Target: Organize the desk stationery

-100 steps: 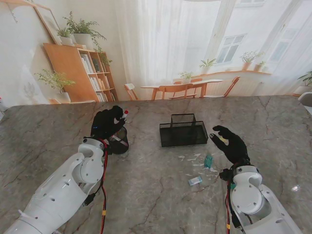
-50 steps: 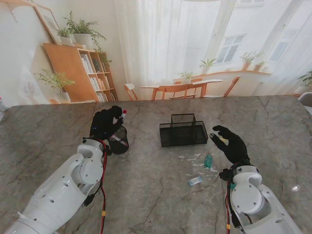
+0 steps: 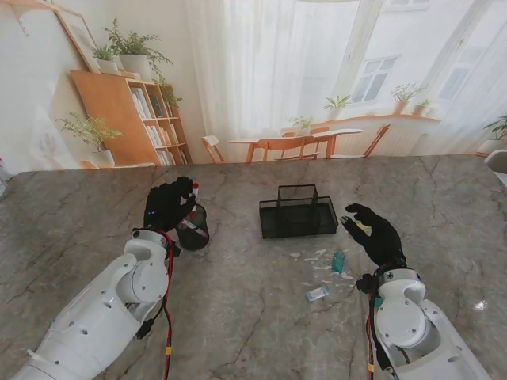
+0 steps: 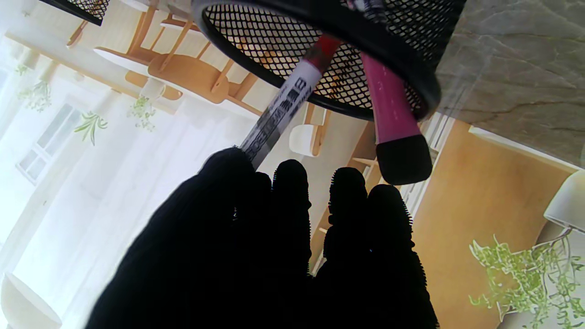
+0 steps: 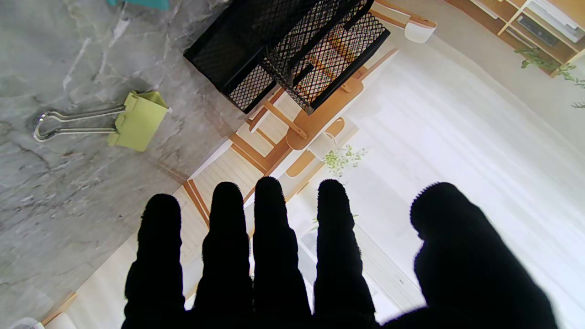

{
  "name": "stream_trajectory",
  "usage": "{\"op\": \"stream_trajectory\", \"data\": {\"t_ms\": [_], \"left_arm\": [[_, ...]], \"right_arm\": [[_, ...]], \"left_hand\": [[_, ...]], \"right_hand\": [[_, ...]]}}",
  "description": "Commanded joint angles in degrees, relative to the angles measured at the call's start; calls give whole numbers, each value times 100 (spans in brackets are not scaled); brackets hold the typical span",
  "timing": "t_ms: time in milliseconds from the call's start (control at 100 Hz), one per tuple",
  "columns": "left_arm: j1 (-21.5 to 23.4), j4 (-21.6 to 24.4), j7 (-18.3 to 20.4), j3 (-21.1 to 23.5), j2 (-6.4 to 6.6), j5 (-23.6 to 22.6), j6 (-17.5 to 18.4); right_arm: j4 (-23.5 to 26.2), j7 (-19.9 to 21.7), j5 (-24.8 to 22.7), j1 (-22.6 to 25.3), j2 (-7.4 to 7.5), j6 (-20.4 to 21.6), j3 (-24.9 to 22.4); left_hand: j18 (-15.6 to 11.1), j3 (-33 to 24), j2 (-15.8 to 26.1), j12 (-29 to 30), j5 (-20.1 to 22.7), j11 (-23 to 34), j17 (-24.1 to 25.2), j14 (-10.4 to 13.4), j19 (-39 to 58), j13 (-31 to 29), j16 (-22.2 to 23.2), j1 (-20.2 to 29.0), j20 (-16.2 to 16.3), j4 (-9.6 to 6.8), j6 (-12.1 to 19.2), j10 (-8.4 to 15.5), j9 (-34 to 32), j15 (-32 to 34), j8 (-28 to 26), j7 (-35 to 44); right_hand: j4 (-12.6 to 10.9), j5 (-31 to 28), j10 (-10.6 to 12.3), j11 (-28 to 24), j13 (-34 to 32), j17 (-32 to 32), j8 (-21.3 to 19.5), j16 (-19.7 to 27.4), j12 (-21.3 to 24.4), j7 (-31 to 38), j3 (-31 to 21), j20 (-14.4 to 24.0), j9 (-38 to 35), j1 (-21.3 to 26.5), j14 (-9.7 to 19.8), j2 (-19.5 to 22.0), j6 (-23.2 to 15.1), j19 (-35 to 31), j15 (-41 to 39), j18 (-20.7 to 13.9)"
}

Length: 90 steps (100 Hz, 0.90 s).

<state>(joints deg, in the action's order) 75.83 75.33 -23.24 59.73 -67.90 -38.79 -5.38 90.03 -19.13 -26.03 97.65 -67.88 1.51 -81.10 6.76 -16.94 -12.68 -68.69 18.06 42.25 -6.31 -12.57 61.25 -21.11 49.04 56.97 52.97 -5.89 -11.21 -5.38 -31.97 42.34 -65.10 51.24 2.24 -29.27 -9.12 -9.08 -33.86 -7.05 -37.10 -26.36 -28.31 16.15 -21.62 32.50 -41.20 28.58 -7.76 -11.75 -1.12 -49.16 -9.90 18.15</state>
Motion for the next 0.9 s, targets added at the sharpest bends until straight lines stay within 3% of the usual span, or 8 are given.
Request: {"op": "stream_trajectory", "data": {"t_ms": [0, 130, 180, 250, 310, 420, 640, 890], "left_arm": [[37, 28, 8, -13, -15, 2, -29], [50, 42, 22, -11, -11, 3, -12], [52, 47, 40, -12, -4, -7, 6], [54, 52, 61, -11, 9, -34, 45], [60, 64, 91, -4, 22, -54, 92], [92, 134, 173, 24, 68, -162, 178], [197, 339, 277, 128, 152, -419, 327], [463, 858, 328, 359, 255, -786, 833]], "right_arm": [[-10, 71, 16, -1, -5, 32, 7], [-13, 63, 16, -2, -7, 41, 7], [-13, 55, 21, -2, -10, 42, 8], [-12, 38, 26, -1, -14, 44, 8], [-12, 28, 22, 1, -15, 47, 6], [-12, 13, 17, 4, -17, 52, 2], [-9, -4, 12, 11, -19, 64, -4], [15, 12, -19, 22, -9, 132, -12]], "left_hand": [[-46, 152, 361, 118, 48, -184, 149, -154, 62, 201, -82, 285, -63, 243, -87, -57, 156, -49, 115, -245], [36, 361, 428, 750, -53, -872, 370, -147, -131, 449, -412, 354, -201, 314, -88, -208, 584, -537, 523, -1069], [37, 495, 564, 2081, -63, -1116, 470, -112, -228, 568, -544, 357, -251, 290, -108, -274, 893, -712, 721, -1730], [113, 905, 1096, 2877, -58, -1866, 663, -39, -537, 746, -806, 267, -403, 265, -181, -382, 1148, -1130, 1207, -2800], [252, 1545, 1639, 3710, -203, -2796, 933, 23, -1104, 953, -1273, 275, -747, 307, -262, -495, 1419, -1764, 2404, -3936], [583, 1764, 1720, 4699, -686, -3831, 1105, 63, -3054, 1491, -2276, 12, -1817, 592, -343, -636, 1997, -2972, 3234, -4776], [828, 1898, 1695, 5189, -1070, -4118, 1294, 46, -5027, 1915, -3067, -867, -1861, 768, -278, -676, 2516, -3816, 3713, -4948], [956, 1916, 1722, 5220, -981, -4071, 1260, -9, -5238, 1907, -3130, -1220, -1847, 769, -81, -577, 2407, -3845, 3717, -4887]], "right_hand": [[-35, -74, -24, -43, -70, 9, -100, -56, -82, 42, 116, 10, -20, -2, -39, 139, 2, -98, -8, 90], [-36, -75, -35, -47, -77, 8, -100, -59, -84, 42, 119, 12, -30, 1, -35, 158, 4, -101, -12, 96], [-35, -86, -37, -48, -83, 6, -102, -61, -85, 48, 122, 13, -35, 0, -37, 176, 15, -102, -15, 96], [-34, -93, -40, -49, -89, 5, -103, -63, -86, 51, 129, 14, -38, 6, -33, 189, 19, -105, -19, 97], [-34, -93, -38, -47, -84, 5, -103, -63, -86, 50, 135, 14, -33, 8, -36, 201, 23, -105, -17, 99], [-34, -94, -43, -50, -86, 6, -103, -64, -88, 50, 148, 15, -42, 17, -36, 206, 18, -106, -18, 100], [-37, -88, -33, -48, -87, 6, -102, -66, -89, 47, 167, 16, -41, 32, -29, 208, 17, -112, -20, 101], [-39, -73, -35, -44, -79, 8, -100, -64, -89, 41, 182, 13, -32, 36, -29, 187, 16, -109, -15, 105]]}}
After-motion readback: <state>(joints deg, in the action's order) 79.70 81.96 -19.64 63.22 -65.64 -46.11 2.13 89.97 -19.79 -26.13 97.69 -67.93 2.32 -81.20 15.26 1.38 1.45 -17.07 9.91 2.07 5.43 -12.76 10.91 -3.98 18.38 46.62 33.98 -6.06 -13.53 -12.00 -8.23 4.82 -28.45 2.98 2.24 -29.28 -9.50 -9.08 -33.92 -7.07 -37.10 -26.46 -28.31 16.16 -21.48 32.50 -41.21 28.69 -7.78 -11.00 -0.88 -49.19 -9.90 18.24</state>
